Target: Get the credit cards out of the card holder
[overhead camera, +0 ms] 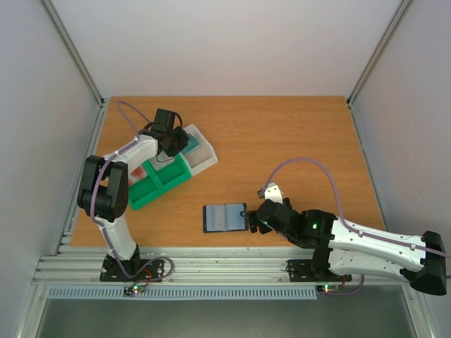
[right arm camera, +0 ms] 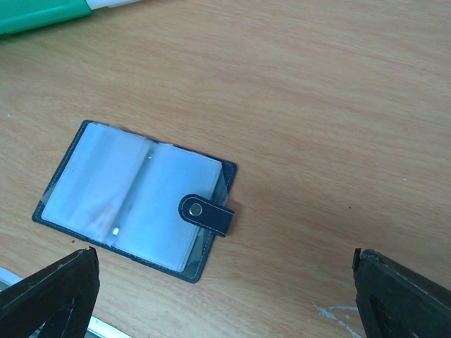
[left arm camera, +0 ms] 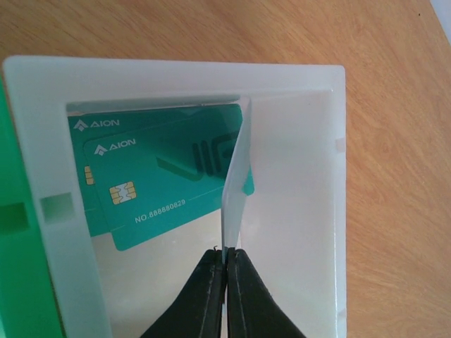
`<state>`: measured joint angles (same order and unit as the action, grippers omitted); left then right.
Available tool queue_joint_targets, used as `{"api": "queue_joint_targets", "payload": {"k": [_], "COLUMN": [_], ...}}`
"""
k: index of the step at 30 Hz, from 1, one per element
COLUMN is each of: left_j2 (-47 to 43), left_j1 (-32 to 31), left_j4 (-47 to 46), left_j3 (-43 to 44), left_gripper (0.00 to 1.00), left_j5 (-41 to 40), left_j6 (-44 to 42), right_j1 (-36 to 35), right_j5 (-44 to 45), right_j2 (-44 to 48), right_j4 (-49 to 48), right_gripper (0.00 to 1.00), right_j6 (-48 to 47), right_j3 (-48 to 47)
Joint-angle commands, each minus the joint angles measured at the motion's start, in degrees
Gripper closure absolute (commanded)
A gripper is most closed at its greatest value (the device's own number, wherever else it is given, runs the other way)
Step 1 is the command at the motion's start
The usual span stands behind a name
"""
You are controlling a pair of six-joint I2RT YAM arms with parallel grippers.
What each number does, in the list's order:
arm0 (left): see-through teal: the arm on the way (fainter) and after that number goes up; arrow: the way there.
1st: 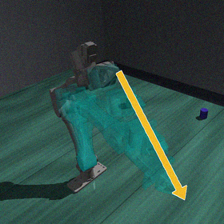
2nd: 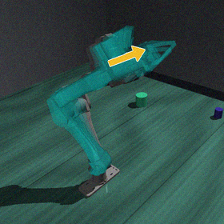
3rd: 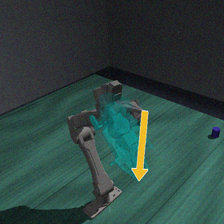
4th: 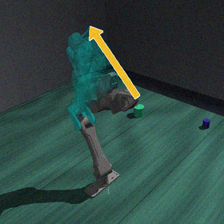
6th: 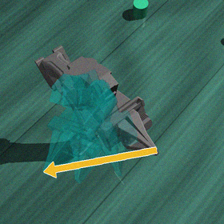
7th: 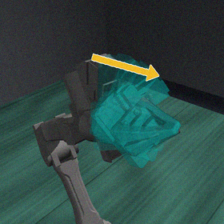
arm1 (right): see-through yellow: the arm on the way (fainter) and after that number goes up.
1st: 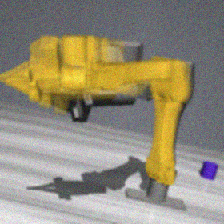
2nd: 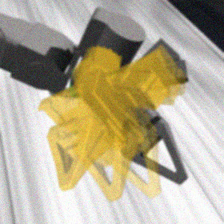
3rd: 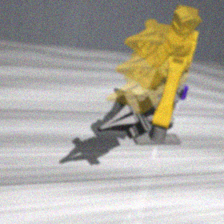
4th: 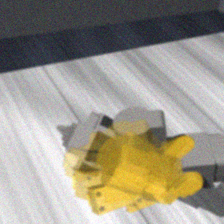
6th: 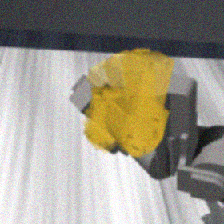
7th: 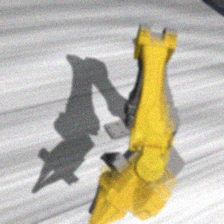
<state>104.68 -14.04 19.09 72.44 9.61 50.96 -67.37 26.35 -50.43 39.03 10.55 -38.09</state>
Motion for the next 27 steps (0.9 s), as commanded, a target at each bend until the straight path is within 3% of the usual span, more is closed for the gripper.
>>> {"api": "queue_joint_targets", "payload": {"k": [1, 9, 18, 23, 27], "left_j2": [1.38, 1.17, -1.59, -4.58, -7.95], "left_j1": [0.49, 0.52, 0.48, 0.52, 0.46], "left_j4": [-0.54, 1.58, 5.25, 7.52, 7.89], "left_j3": [2.33, 2.92, 4.24, 4.61, 3.11], "left_gripper": [0.95, 0.93, 0.84, 0.75, 0.58], "left_j5": [-1.5, -3.36, -4.32, -5.16, -3.95], "left_j6": [-0.89, -2.33, -4.19, -6.39, -7.15], "right_j1": [0.32, 0.31, 0.32, 0.34, 0.32], "right_j5": [2.15, 2.35, 0.14, 0.66, 0.15], "right_j2": [-0.61, -0.26, -0.26, 0.38, 0.65], "right_j4": [0.98, 2.08, 2.46, 3.74, 4.65], "right_gripper": [0.02, 0.01, 0.01, 0.01, 0.01], "right_j6": [1.95, 2.38, 2.38, 2.5, 3.2], "right_j3": [-1.68, -1.93, -3.29, -4.13, -5.04]}}
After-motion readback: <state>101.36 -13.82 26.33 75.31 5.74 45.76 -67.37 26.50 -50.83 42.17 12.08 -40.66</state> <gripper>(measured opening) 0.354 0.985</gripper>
